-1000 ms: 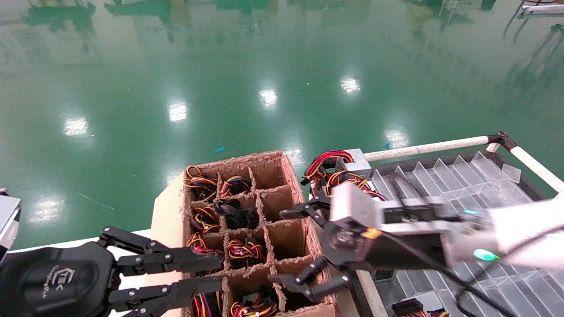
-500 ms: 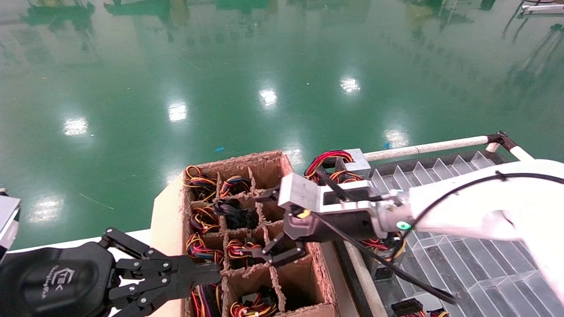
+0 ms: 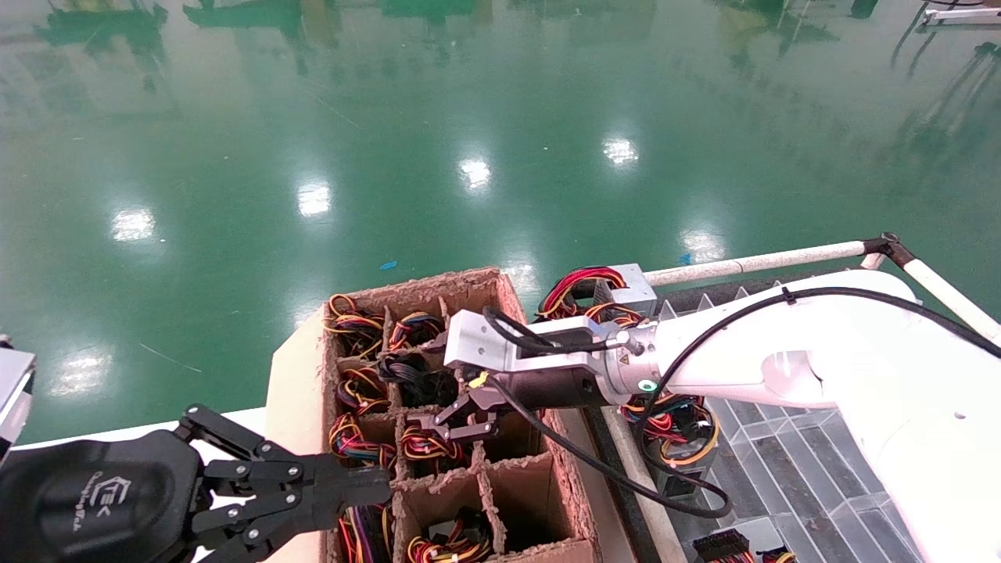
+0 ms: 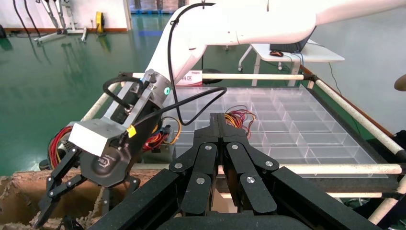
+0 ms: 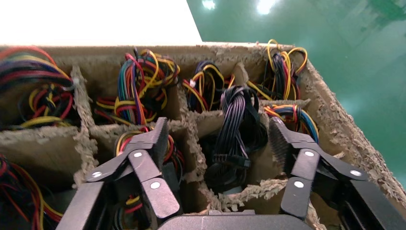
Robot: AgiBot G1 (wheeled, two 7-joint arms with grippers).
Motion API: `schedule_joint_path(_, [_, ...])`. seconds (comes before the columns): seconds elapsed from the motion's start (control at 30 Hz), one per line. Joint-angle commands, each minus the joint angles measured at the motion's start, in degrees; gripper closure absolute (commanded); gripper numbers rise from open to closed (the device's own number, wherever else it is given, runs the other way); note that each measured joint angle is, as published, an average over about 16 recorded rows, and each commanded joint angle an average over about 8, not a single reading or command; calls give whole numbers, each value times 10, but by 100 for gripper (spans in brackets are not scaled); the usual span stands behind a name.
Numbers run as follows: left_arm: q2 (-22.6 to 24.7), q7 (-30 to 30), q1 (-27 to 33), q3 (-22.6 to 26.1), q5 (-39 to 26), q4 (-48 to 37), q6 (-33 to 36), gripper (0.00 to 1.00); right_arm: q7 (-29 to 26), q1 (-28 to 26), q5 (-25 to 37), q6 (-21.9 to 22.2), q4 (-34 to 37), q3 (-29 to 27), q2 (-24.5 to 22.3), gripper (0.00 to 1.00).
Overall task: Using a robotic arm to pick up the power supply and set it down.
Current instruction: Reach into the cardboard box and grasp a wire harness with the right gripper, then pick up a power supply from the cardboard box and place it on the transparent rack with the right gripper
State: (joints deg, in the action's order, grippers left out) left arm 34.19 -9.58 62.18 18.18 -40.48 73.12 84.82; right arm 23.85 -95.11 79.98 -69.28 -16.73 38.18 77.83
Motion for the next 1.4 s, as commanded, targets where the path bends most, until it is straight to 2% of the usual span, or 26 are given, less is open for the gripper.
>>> schedule_joint_path(0.03, [0,0,0,0,0,0,0,100,8,-1,1,7,0,6,4,100])
schedule_joint_path(0.13, [0,0,0,0,0,0,0,96,0,2,-1,18,-20,28,6,100])
schedule_joint_path(0.2, [0,0,0,0,0,0,0,84,-7,4,-4,26,-34,44,6,100])
schedule_joint_path(0.37, [0,0,0,0,0,0,0,24,-24,6,-14,51,-62,83,6,100])
schedule_joint_path(0.43, [0,0,0,0,0,0,0,7,-28,6,-17,62,-70,98,6,100])
schedule_joint_path(0.47, [0,0,0,0,0,0,0,2,-29,6,-19,68,-74,106,6,100])
schedule_joint_path(0.87, [0,0,0,0,0,0,0,0,-40,-4,-43,122,-99,180,4,100])
schedule_joint_path(1.17, [0,0,0,1,0,0,0,0,-32,-14,-83,128,-96,204,1,100])
schedule_joint_path(1.4, [0,0,0,1,1,0,0,0,-9,-25,-127,126,-85,196,-5,100])
